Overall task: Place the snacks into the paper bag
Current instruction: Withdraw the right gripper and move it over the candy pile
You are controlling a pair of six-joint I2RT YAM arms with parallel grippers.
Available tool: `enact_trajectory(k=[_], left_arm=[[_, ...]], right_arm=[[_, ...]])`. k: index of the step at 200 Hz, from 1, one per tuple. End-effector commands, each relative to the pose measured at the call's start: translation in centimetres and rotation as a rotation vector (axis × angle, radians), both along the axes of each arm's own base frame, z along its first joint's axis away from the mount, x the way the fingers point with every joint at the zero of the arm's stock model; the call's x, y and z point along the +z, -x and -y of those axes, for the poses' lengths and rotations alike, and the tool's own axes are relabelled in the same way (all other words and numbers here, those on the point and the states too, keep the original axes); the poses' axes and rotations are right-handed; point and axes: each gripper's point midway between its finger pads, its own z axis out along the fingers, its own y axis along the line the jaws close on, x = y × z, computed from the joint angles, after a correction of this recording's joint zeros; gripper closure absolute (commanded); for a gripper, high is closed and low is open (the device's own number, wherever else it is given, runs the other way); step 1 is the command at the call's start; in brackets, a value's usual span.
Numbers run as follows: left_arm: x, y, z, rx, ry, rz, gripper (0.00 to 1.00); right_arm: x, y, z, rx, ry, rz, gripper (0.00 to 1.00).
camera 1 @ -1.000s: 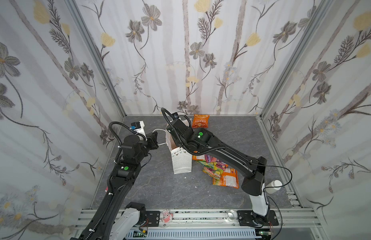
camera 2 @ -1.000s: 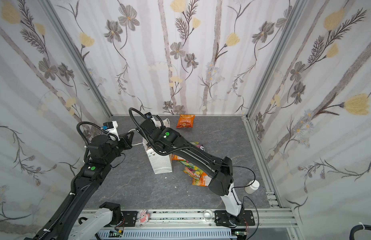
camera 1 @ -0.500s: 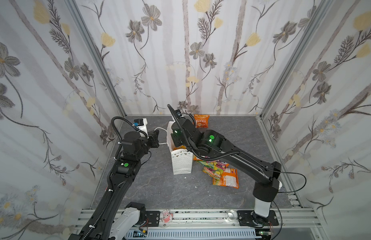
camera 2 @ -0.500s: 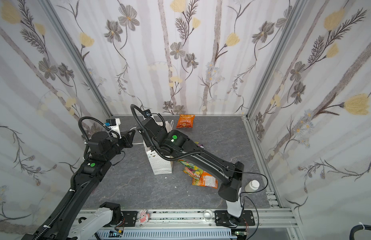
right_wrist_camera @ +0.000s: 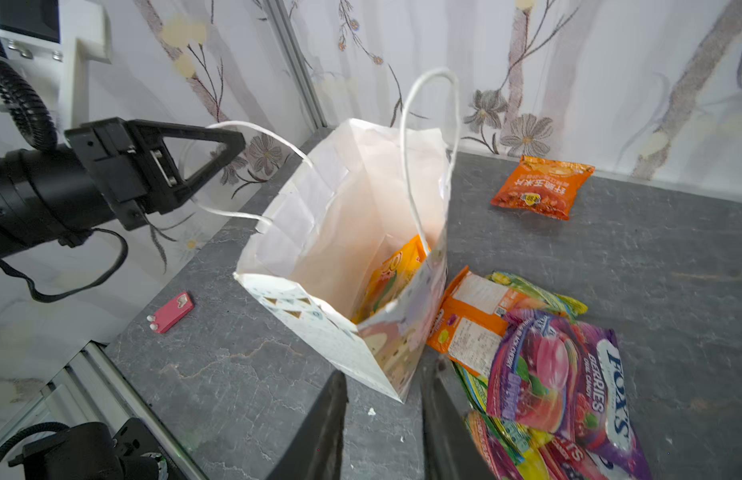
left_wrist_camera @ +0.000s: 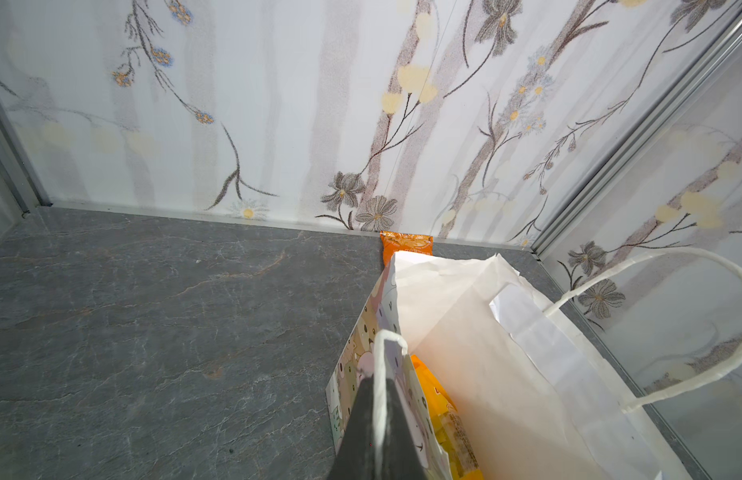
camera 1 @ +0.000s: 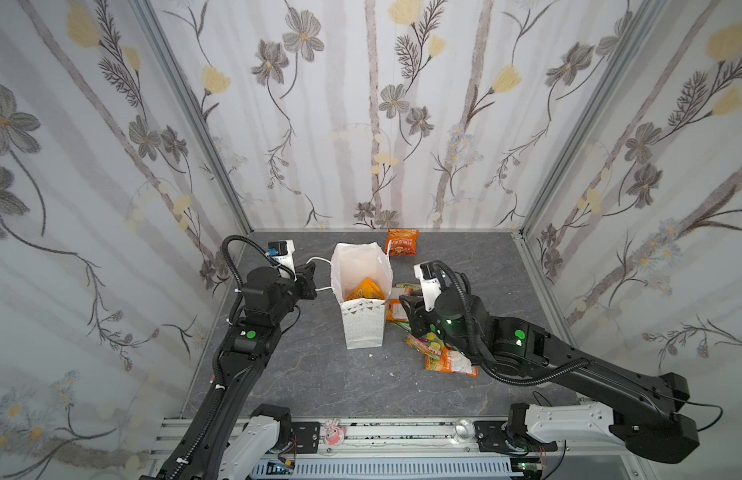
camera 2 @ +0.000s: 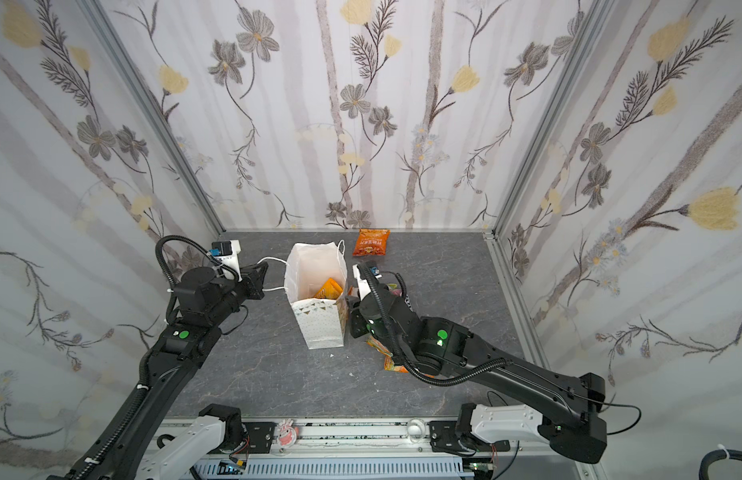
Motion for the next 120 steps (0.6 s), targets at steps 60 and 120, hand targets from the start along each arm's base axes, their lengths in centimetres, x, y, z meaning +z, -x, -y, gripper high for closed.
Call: enact_trajectory(k=[60,120], left_arm=[[1.5,-1.1,-0.5,0.029,-0.05,0.022,1.0],[1.7,-1.6,-0.9,0.058,-0.044,0.018,1.0]], right_arm=[[-6.7,-2.7,8.1,-0.163,0.008,-0.116,0.56],[-10.4,-4.7,6.8,-0.11,0.159,-0.179,0.38]])
